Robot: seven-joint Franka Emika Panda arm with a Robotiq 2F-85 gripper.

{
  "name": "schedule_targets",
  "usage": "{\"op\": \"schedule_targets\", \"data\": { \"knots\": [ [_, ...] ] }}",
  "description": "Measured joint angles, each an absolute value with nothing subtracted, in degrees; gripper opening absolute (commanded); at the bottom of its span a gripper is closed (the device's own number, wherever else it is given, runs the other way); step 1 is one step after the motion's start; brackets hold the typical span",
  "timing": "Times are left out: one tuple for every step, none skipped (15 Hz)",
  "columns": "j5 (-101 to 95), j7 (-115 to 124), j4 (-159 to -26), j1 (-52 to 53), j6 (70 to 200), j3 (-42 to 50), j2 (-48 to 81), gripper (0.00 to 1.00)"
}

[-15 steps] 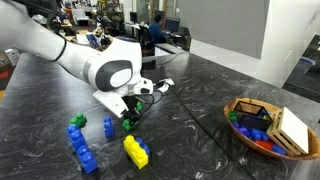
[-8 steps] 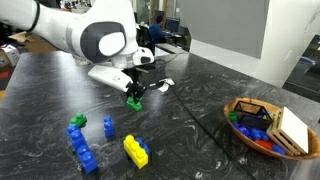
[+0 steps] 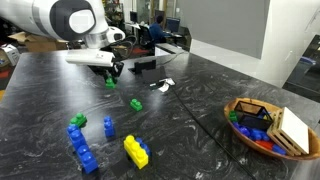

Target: Move the green block on the right to the front

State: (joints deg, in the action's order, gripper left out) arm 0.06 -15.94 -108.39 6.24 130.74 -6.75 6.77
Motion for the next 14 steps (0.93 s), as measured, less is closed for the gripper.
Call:
{"op": "schedule_targets", "data": {
  "knots": [
    [0.1,-17.5,-108.4,7.1,130.7,-7.8,7.0,0.1],
    [0.1,-19.3,-108.5,7.7,130.6,-8.7,7.3,0.1],
    [0.2,-21.5,-108.6,8.3,130.6,-9.5,7.6,0.1],
    [0.4,-23.9,-108.8,8.6,130.6,-10.2,7.9,0.1],
    [0.9,-26.8,-109.2,8.7,130.8,-10.9,8.2,0.1],
    [1.7,-29.9,-109.7,8.8,131.0,-11.4,8.4,0.1],
    [2.6,-32.9,-110.4,8.8,131.4,-11.9,8.6,0.1],
    [3.4,-35.8,-111.0,8.8,131.6,-12.3,8.8,0.1],
    [4.4,-38.8,-111.6,8.8,131.8,-12.8,9.0,0.1],
    [5.5,-41.8,-112.2,8.8,131.8,-13.4,9.2,0.1],
    [6.5,-44.7,-112.7,8.9,131.9,-14.0,9.3,0.1],
    [7.3,-47.2,-113.1,8.9,131.9,-14.6,9.4,0.1],
    [7.4,-49.3,-113.6,9.2,131.9,-15.1,9.5,0.1],
    [7.4,-51.0,-114.0,9.4,131.9,-15.5,9.6,0.1]
  ]
}}
